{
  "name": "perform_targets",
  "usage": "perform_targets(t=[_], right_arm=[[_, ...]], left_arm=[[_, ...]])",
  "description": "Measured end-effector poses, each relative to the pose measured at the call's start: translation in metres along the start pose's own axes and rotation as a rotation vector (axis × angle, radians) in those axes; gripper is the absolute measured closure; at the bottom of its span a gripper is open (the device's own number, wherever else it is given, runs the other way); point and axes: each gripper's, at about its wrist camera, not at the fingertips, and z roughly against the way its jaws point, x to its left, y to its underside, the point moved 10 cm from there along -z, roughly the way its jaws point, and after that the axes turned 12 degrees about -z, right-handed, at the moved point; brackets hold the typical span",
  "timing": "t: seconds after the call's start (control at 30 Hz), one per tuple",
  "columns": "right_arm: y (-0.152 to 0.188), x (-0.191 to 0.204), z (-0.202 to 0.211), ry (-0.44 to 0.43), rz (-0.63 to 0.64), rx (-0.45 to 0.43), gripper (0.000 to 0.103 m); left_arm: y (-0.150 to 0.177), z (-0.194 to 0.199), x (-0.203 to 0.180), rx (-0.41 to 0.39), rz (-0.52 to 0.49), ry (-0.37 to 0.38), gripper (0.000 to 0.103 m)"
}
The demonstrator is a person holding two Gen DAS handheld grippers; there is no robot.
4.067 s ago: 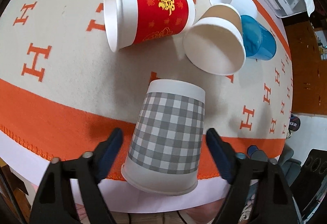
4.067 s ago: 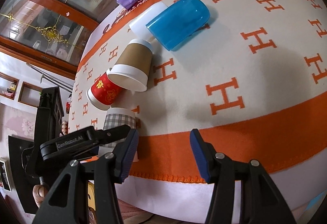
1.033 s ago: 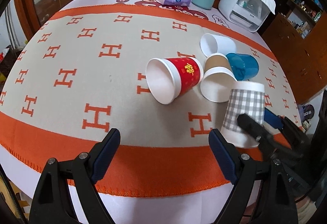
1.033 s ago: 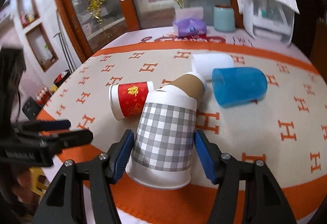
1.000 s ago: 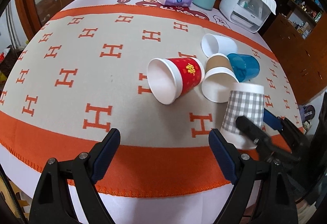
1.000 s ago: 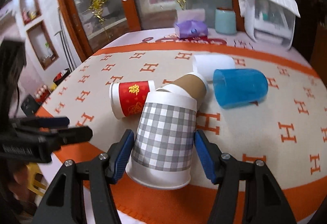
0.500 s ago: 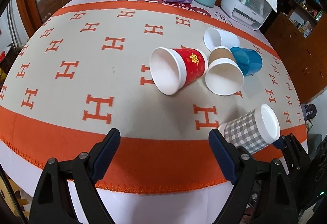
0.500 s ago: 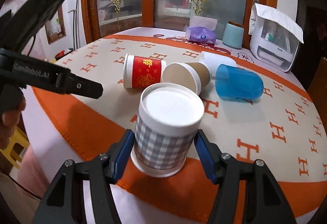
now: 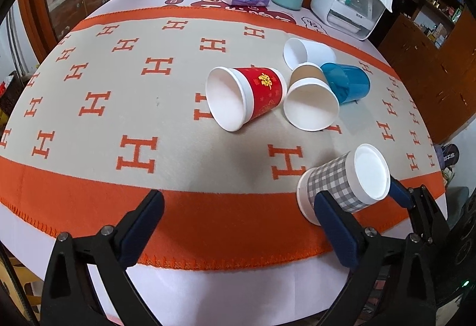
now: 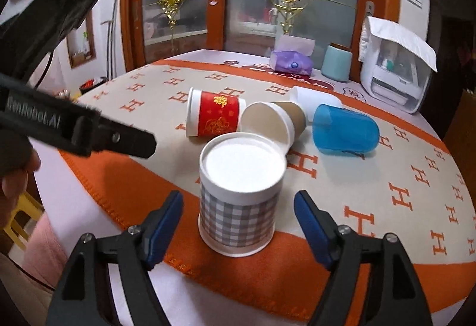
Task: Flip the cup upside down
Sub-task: 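Lower the grey-checked cup onto the cloth with the right gripper, then open the right gripper and pull it back from the cup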
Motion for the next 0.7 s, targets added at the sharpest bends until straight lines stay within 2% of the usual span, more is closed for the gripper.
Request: perform_targets(t=[0.13, 0.37, 0.7], right_arm=[[0.0, -0.004, 0.013, -0.025, -0.057, 0.029, 0.026], [-0.017, -0.024, 0.043, 0.029, -0.177, 0.072, 0.026], [-0.049, -0.033, 0.09, 0.064, -0.299, 0.078, 0.026]], left_arm=[[0.003, 0.005, -0.001, -0.001, -0.007, -0.012, 0.003], [0.004, 0.028, -0.001, -0.03, -0.017, -0.06, 0.003], [-0.02, 0.08, -0.014, -0.112, -0.063, -0.116, 0.002]])
